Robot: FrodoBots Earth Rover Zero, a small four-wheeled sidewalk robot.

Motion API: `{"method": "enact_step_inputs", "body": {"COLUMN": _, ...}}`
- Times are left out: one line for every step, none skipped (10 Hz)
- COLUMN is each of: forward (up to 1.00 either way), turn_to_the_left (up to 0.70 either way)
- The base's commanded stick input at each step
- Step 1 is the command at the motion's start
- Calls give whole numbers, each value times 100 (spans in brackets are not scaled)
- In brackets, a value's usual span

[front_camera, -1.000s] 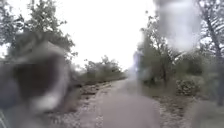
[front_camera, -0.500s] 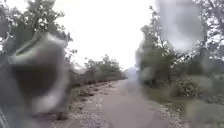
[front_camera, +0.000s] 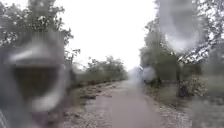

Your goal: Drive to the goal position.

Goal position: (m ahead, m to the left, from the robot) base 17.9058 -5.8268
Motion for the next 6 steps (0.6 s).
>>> {"method": "enact_step_inputs", "body": {"forward": 70, "turn_to_the_left": 14}}
{"method": "enact_step_inputs", "body": {"forward": 70, "turn_to_the_left": 5}}
{"method": "enact_step_inputs", "body": {"forward": 70, "turn_to_the_left": 0}}
{"method": "enact_step_inputs", "body": {"forward": 70, "turn_to_the_left": 0}}
{"method": "enact_step_inputs", "body": {"forward": 70, "turn_to_the_left": 0}}
{"method": "enact_step_inputs", "body": {"forward": 70, "turn_to_the_left": 0}}
